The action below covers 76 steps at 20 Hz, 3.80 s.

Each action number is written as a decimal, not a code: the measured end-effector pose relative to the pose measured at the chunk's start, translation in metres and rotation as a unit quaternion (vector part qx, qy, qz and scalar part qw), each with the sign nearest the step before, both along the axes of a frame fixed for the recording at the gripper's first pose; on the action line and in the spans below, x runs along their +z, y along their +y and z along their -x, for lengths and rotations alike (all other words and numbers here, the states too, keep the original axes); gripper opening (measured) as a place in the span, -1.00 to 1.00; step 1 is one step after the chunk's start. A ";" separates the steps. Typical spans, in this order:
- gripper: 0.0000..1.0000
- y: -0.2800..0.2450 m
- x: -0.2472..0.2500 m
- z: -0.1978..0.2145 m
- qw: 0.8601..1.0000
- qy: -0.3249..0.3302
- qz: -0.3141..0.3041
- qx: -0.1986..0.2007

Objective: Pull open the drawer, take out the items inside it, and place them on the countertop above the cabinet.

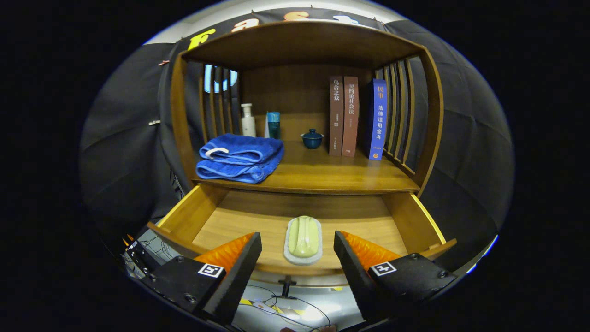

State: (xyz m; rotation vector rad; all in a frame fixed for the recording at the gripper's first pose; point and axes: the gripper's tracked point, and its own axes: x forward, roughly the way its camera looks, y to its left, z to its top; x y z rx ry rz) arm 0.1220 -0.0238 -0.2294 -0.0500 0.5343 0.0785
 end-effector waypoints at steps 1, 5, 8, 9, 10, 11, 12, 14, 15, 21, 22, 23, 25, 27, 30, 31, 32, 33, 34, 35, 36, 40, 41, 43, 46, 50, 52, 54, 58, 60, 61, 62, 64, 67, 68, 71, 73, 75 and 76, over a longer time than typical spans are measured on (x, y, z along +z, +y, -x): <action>0.99 -0.001 -0.009 -0.013 1.000 0.023 0.010 -0.004; 0.99 -0.004 -0.051 -0.054 0.993 0.111 0.024 -0.023; 0.99 -0.002 -0.079 -0.073 0.986 0.159 0.041 -0.031; 0.99 -0.004 -0.088 -0.076 0.983 0.176 0.044 -0.036; 0.79 -0.006 -0.097 -0.079 0.980 0.192 0.046 -0.040; 0.60 -0.003 -0.104 -0.080 0.977 0.205 0.039 -0.043; 0.40 -0.001 -0.110 -0.079 0.974 0.218 0.029 -0.046; 0.01 -0.001 -0.122 -0.080 0.970 0.237 0.019 -0.052; -0.19 -0.003 -0.121 -0.079 0.971 0.233 0.017 -0.057; -0.66 -0.007 -0.115 -0.080 0.975 0.214 0.043 -0.048; -0.66 -0.007 -0.108 -0.078 0.976 0.206 0.045 -0.048; -0.66 -0.005 -0.102 -0.075 0.978 0.198 0.042 -0.044; -0.66 0.003 -0.085 -0.066 0.982 0.182 0.027 -0.037; -0.67 0.010 -0.066 -0.056 0.986 0.165 0.013 -0.029; -0.66 0.016 -0.038 -0.043 0.991 0.134 0.007 -0.017; -0.66 0.017 -0.026 -0.039 0.992 0.122 0.005 -0.016; -0.66 0.018 -0.014 -0.038 0.994 0.109 -0.001 -0.015; -0.67 0.019 0.000 -0.038 0.995 0.097 -0.005 -0.015; -0.67 0.021 0.014 -0.042 0.996 0.084 -0.010 -0.015; -0.67 0.021 0.028 -0.048 0.997 0.072 -0.012 -0.013; -0.66 0.020 0.045 -0.059 0.998 0.061 -0.011 -0.012; -0.66 0.025 0.072 -0.098 0.998 0.052 -0.024 -0.001; -0.67 0.018 0.072 -0.108 0.998 0.051 -0.019 -0.009; -0.67 0.008 0.070 -0.129 0.998 0.056 -0.008 -0.017; -0.66 -0.001 0.060 -0.157 0.997 0.075 -0.004 -0.033; -0.66 -0.009 0.038 -0.195 0.995 0.097 0.010 -0.039; -0.66 -0.006 0.030 -0.209 0.993 0.110 0.014 -0.035; -0.67 -0.004 0.019 -0.222 0.991 0.127 0.023 -0.036; -0.67 0.003 0.009 -0.241 0.988 0.145 0.034 -0.040; -0.61 0.006 0.005 -0.244 0.987 0.152 0.036 -0.042; -0.58 0.008 0.005 -0.243 0.986 0.155 0.035 -0.041; -0.53 0.012 0.003 -0.244 0.987 0.155 0.030 -0.038; -0.20 0.015 0.003 -0.243 0.987 0.155 0.026 -0.038; 0.66 0.017 0.011 -0.243 0.989 0.137 0.035 -0.036; 0.95 0.017 0.018 -0.241 0.990 0.128 0.034 -0.040; 0.98 0.017 0.035 -0.238 0.994 0.098 0.028 -0.049; 0.98 0.016 0.051 -0.231 0.996 0.073 0.032 -0.049; 0.98 0.016 0.074 -0.220 0.998 0.029 0.027 -0.052; 0.99 0.016 0.083 -0.214 0.998 0.009 0.022 -0.052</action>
